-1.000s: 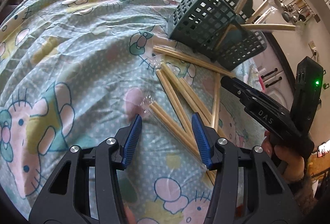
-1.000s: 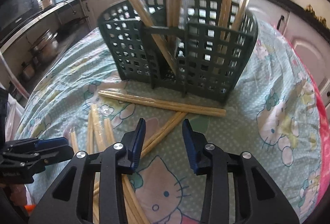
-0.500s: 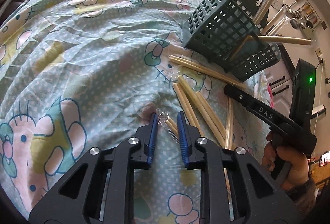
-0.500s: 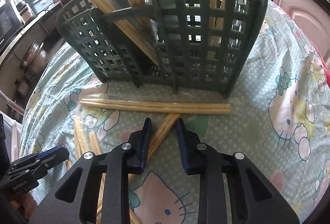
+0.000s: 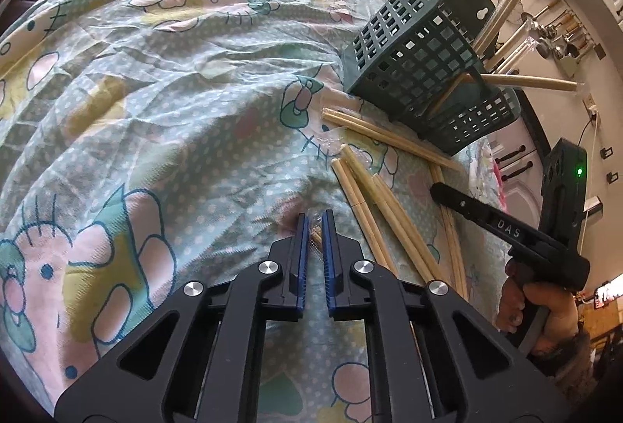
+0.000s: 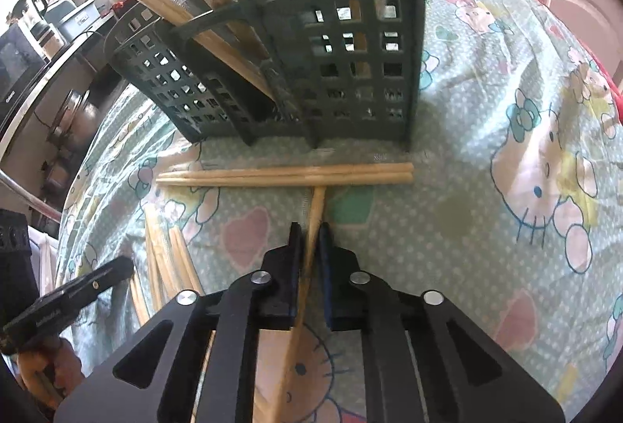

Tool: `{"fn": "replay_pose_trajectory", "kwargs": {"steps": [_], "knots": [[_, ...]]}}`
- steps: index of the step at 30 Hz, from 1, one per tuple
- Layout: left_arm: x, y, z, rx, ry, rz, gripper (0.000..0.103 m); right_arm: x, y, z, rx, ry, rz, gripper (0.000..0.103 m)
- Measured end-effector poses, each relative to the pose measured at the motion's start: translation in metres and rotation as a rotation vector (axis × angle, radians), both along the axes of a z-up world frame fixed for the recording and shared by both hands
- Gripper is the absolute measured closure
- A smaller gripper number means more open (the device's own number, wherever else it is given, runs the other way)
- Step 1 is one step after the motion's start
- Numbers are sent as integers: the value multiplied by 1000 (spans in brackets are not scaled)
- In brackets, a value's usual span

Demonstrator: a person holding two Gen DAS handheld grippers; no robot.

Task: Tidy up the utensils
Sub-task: 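Close the left gripper on a wrapped chopstick while the right gripper closes on a chopstick, then lift both held chopsticks upright off the pile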

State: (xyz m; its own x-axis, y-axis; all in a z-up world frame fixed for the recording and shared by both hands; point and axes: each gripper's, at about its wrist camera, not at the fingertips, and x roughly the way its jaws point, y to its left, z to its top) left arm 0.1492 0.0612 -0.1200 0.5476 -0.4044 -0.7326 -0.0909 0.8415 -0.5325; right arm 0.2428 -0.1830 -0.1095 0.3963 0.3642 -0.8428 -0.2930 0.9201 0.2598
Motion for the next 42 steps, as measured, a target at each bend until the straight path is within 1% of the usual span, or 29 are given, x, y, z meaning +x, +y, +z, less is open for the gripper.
{"fn": "replay_pose_trajectory", "kwargs": {"steps": [5, 11, 15, 19, 23, 29, 32, 35, 38, 42], "knots": [[-3, 4, 6, 8, -14, 8, 100, -10, -8, 3, -11, 19, 10, 97], [-9, 10, 24, 25, -61, 19, 100, -27, -17, 7, -24, 43, 22, 97], [-12, 11, 36, 36, -92, 23, 100, -38, -35, 12, -53, 42, -17, 97], [-15, 10, 48, 54, -128, 22, 100, -52, -54, 25, -121, -48, -61, 97], [-19, 7, 60, 67, -160, 18, 100, -62, -69, 38, -110, -101, -89, 97], [-27, 0, 81, 77, -214, 2, 101, -70, -82, 57, -49, -159, -95, 97], [-28, -8, 92, 80, -240, -15, 101, -72, -76, 69, -18, -199, -78, 97], [-28, -16, 103, 85, -264, -37, 101, -74, -68, 83, 42, -257, -45, 97], [-26, -24, 114, 91, -288, -54, 101, -80, -57, 103, 98, -362, 3, 97], [-22, -33, 131, 99, -322, -74, 101, -86, -45, 128, 130, -491, 48, 97]]}}
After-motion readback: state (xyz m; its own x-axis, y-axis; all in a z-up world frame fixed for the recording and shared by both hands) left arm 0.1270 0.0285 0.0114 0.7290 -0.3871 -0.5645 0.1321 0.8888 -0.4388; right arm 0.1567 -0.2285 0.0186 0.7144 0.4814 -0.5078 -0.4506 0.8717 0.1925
